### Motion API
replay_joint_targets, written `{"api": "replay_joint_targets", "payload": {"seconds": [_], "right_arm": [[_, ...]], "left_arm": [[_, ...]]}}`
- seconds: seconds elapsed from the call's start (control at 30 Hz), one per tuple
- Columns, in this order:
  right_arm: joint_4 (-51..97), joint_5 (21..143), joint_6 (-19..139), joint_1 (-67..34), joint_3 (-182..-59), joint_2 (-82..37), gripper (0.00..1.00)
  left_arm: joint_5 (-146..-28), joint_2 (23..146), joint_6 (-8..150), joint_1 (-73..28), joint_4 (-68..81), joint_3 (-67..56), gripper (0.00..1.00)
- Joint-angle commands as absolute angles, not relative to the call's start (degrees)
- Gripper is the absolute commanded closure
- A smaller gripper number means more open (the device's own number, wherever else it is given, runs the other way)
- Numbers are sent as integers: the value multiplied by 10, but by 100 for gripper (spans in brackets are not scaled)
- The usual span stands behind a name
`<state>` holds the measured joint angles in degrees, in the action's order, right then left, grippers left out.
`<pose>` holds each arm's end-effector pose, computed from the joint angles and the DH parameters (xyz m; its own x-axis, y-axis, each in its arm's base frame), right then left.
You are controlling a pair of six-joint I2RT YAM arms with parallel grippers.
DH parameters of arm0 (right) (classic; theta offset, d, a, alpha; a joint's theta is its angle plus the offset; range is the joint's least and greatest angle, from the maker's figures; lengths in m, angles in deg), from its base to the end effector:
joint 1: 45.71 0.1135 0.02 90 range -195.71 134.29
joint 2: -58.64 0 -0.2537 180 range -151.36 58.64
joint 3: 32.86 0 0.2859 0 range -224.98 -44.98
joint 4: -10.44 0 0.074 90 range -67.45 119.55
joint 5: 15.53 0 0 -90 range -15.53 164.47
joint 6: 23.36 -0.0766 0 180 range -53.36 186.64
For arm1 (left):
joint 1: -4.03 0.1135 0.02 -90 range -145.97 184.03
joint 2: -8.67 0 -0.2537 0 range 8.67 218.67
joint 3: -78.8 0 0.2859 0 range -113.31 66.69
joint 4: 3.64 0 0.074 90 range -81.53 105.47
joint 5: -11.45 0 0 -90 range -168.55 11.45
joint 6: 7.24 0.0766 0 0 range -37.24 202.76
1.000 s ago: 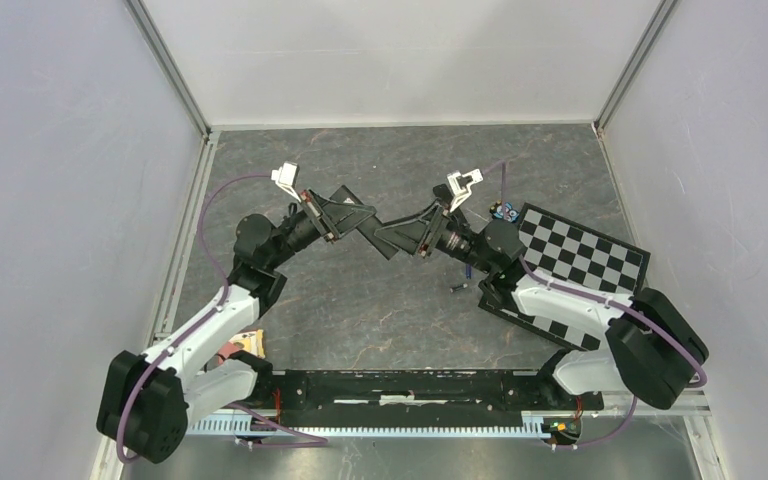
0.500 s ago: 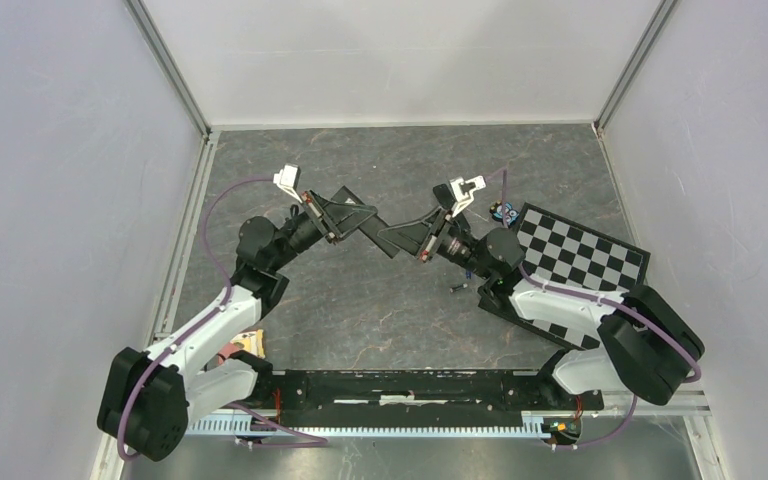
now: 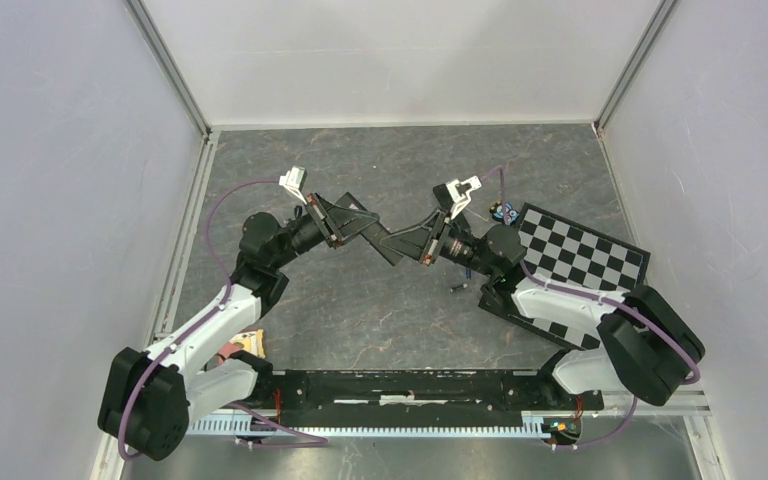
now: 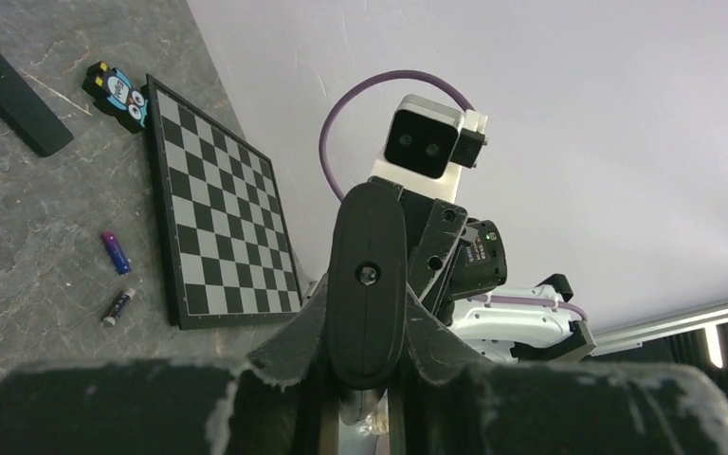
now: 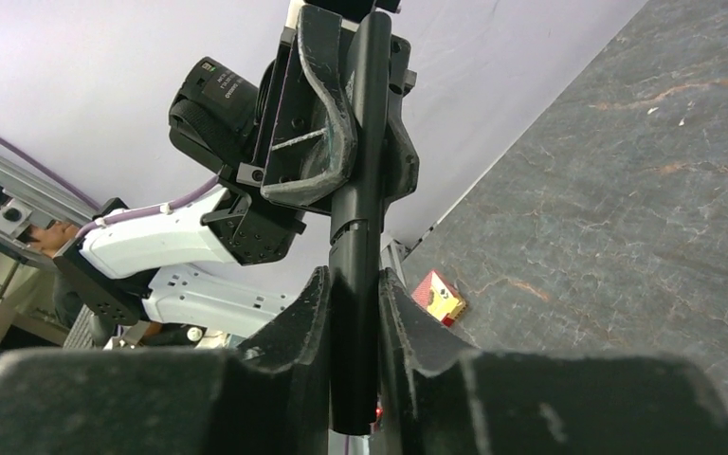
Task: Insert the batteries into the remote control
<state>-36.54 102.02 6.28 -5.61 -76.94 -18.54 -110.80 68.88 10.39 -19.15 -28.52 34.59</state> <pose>0.2380 0.2467 0.2388 -0.7041 0.4145 -0.5765 -0.6118 0.0581 0.7889 0.2651 -0.1580 0.2763 -0.7362 -0.5616 -0.3777 0.3829 0.1147 -0.9167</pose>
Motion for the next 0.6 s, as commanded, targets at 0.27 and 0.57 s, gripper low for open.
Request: {"api": "replay_joint_targets", "payload": {"seconds": [0.27, 0.57], "right_arm": [[-329, 974, 36, -83, -782, -233, 47], [-425, 990, -42, -82, -777, -256, 33]], "left_arm": [[-1042, 676, 155, -158, -326, 312, 98], [-1028, 680, 205, -158, -305, 316, 98]]}}
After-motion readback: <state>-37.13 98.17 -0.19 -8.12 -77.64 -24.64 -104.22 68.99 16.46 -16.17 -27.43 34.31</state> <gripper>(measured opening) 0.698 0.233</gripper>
